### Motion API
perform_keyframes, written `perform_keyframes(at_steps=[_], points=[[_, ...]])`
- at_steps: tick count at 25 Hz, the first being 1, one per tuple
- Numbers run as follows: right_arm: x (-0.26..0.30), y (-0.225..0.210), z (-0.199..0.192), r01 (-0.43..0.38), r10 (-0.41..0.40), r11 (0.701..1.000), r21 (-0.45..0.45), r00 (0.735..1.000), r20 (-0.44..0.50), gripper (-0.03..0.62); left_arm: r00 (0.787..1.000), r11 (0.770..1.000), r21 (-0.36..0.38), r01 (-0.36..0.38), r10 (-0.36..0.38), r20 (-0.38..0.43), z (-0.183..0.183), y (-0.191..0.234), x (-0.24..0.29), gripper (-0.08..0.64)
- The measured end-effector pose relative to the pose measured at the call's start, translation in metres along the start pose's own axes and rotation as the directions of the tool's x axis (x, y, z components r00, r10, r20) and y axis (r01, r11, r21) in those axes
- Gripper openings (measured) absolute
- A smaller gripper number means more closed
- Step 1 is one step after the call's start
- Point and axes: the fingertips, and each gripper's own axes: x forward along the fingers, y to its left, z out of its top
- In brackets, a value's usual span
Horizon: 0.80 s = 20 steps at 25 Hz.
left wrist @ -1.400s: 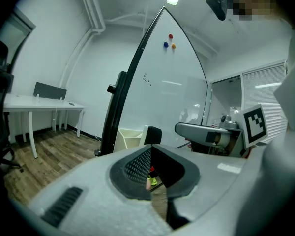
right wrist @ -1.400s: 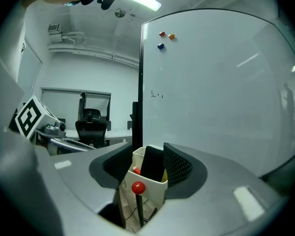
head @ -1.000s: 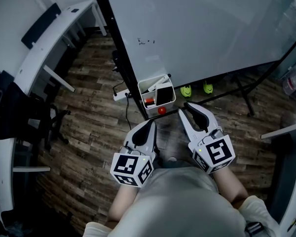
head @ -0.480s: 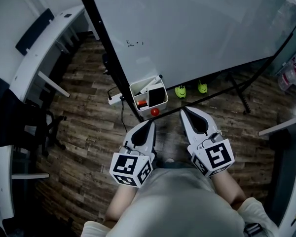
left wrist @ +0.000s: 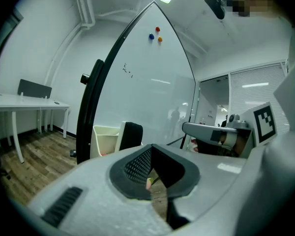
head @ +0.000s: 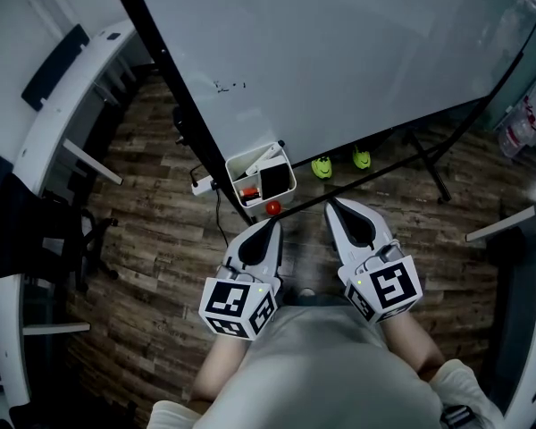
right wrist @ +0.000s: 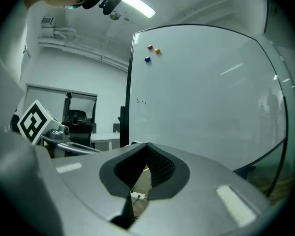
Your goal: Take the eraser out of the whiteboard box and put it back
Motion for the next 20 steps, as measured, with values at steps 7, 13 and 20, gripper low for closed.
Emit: perform_keyframes(at_steps=[7, 13, 20], points=[[0.0023, 0.0035, -0.0059, -0.013, 0.013, 1.000, 0.000, 1.000, -0.011, 0.005, 1.000, 1.000, -0.005, -0.009, 0.009, 0.002, -0.0007, 0.0019, 0.0002, 0.002], [0.0026, 0.0051, -0.0084, -0.015, 0.015, 1.000, 0.010, 1.000, -0.011, 0.004, 1.000, 1.000, -0.010, -0.019, 0.019, 0.005, -0.0017, 0.0028, -0.0010, 0.002], [0.0019, 0.0027, -0.0094, -0.010, 0.010, 1.000, 0.014, 1.000, -0.011, 0.000, 1.000, 1.000, -0.008, -0.017, 0.017, 0.008, -0.0021, 0.0019, 0.0009, 0.002]])
